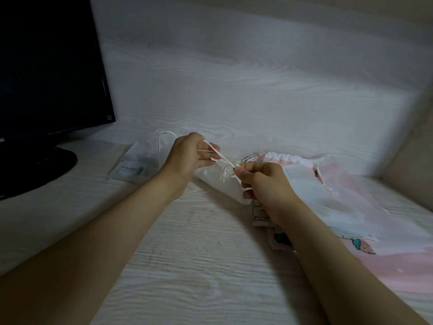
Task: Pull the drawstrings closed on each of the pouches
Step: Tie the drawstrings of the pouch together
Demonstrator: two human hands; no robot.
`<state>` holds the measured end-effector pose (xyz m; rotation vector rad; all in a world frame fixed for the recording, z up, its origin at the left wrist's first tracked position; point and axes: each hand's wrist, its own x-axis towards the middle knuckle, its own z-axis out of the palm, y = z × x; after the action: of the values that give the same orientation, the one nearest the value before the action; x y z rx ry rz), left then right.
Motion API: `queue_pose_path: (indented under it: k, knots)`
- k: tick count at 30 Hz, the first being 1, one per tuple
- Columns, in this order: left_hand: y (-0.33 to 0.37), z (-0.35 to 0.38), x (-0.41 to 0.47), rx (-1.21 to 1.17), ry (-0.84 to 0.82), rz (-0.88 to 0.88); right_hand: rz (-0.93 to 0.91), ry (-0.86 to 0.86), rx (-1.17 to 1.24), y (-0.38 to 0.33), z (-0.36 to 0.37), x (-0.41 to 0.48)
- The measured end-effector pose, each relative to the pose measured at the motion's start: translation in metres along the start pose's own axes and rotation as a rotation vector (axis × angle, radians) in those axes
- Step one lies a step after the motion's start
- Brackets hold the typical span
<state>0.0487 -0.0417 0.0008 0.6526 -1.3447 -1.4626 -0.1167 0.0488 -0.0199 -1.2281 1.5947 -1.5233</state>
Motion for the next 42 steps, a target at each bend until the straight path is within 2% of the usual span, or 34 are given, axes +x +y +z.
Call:
queue_pose_path:
  k: [3, 8, 13, 20, 24, 28, 31, 34, 37, 42]
  knots:
    - [0.0, -0.001, -0.004, -0.166, -0.011, -0.112, -0.072, -0.039, -0.073, -0.001, 0.002, -0.004]
    - [0.003, 0.001, 0.001, -0.4, 0.106, -0.223, -0.151, -0.093, -0.123, -0.001, 0.001, -0.006]
    - [0.006, -0.009, 0.007, -0.148, 0.194, -0.178, -0.153, -0.09, -0.238, 0.002, 0.001, -0.002]
    - [0.003, -0.01, 0.005, 0.033, 0.236, -0.143, -0.31, -0.043, -0.635, 0.004, 0.005, -0.001]
    - [0.005, -0.012, 0.004, 0.023, 0.284, -0.165, -0.357, 0.005, -0.727, 0.002, 0.01, -0.002]
    - [-0.002, -0.016, 0.007, 0.191, 0.283, -0.063, -0.37, 0.044, -0.744, 0.0, 0.018, -0.005]
    - [-0.009, -0.023, 0.004, 0.584, 0.177, 0.252, -0.36, 0.104, -0.722, 0.003, 0.018, -0.005]
    - [-0.014, -0.029, -0.004, 0.935, -0.093, 0.513, -0.348, 0.166, -0.66, 0.004, 0.014, -0.006]
    - [-0.02, -0.029, -0.004, 1.063, -0.255, 0.552, -0.312, 0.179, -0.586, 0.002, 0.013, -0.005]
    - [-0.02, -0.03, 0.0, 1.029, -0.346, 0.599, -0.332, 0.258, -0.585, 0.005, 0.009, -0.001]
